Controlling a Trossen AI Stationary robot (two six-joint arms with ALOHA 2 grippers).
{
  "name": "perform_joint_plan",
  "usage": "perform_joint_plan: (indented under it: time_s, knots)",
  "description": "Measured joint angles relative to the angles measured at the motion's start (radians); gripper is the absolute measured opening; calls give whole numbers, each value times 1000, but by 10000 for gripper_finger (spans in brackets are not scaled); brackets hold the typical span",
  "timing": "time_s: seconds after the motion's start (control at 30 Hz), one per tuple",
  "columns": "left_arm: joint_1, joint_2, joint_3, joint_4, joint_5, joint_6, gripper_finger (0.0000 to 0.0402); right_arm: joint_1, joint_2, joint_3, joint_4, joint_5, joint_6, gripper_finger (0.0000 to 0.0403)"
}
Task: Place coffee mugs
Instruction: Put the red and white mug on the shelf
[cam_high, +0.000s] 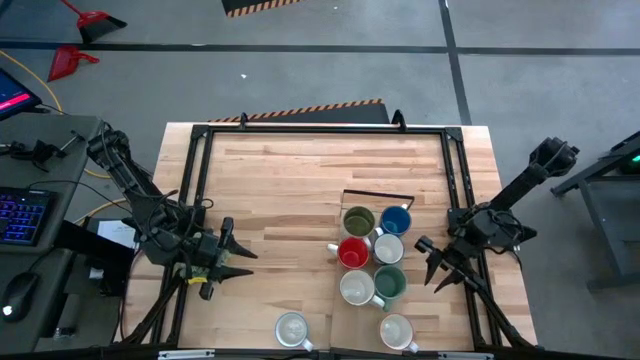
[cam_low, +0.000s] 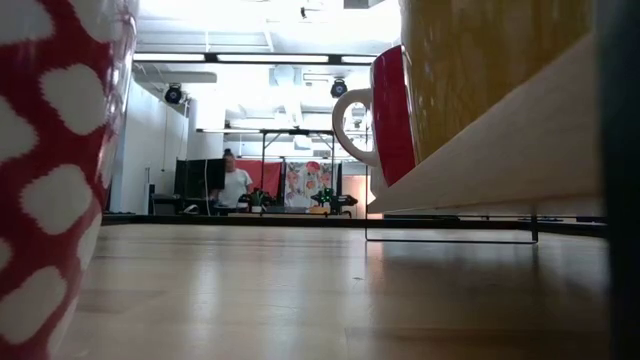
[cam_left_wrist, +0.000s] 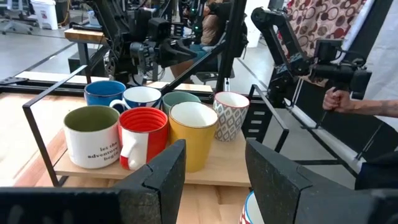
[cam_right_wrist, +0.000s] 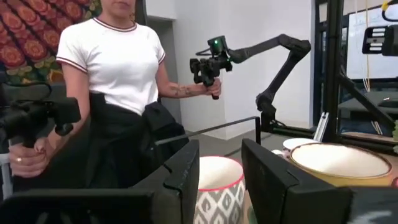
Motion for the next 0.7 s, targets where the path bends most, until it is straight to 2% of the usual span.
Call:
perform_joint_plan:
  time_s: [0.4,0.57,0.7]
  knots:
    - [9,8,-1,9,-60,59,154,0,0,-1,-105,37,-9,108]
    - [68,41,-1,175,73,5,154,0,0,-1,-108,36,-8,108]
    - [88,46,-1,273,108,-2,154,0,0,-1,-109,37,-9,108]
